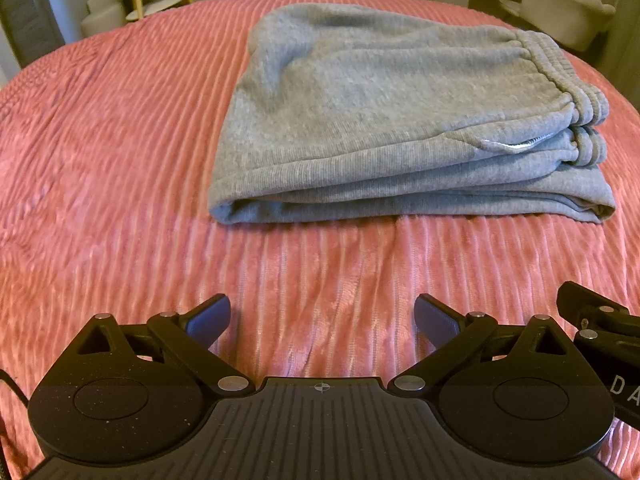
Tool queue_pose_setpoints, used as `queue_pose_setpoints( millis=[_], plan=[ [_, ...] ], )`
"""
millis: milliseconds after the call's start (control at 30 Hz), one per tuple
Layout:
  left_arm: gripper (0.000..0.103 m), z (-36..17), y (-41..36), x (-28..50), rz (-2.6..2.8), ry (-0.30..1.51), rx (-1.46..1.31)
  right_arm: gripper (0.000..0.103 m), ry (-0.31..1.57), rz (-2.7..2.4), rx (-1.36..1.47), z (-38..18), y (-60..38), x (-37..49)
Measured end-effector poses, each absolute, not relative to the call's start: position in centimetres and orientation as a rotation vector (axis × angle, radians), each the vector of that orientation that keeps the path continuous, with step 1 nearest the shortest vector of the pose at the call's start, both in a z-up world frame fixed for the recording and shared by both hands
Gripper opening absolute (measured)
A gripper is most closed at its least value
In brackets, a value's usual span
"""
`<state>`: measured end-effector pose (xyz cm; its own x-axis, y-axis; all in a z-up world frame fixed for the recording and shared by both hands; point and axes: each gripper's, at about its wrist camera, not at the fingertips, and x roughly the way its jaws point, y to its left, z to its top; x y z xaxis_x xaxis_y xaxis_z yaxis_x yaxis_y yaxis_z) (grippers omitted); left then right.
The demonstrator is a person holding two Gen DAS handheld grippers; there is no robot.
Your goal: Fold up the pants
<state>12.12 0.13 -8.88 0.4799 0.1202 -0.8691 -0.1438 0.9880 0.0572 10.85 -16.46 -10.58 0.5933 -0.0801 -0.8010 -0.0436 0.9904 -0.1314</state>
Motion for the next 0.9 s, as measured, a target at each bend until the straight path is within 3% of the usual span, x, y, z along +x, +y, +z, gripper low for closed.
queue_pose_setpoints(
  millis=[900],
  plan=[
    [0.101,-9.11,-0.10,12.28,0.176,1.059,-0.013,0.086,0.939,-0.019,-0.152,-10.70,-16.62,10.94]
  ],
)
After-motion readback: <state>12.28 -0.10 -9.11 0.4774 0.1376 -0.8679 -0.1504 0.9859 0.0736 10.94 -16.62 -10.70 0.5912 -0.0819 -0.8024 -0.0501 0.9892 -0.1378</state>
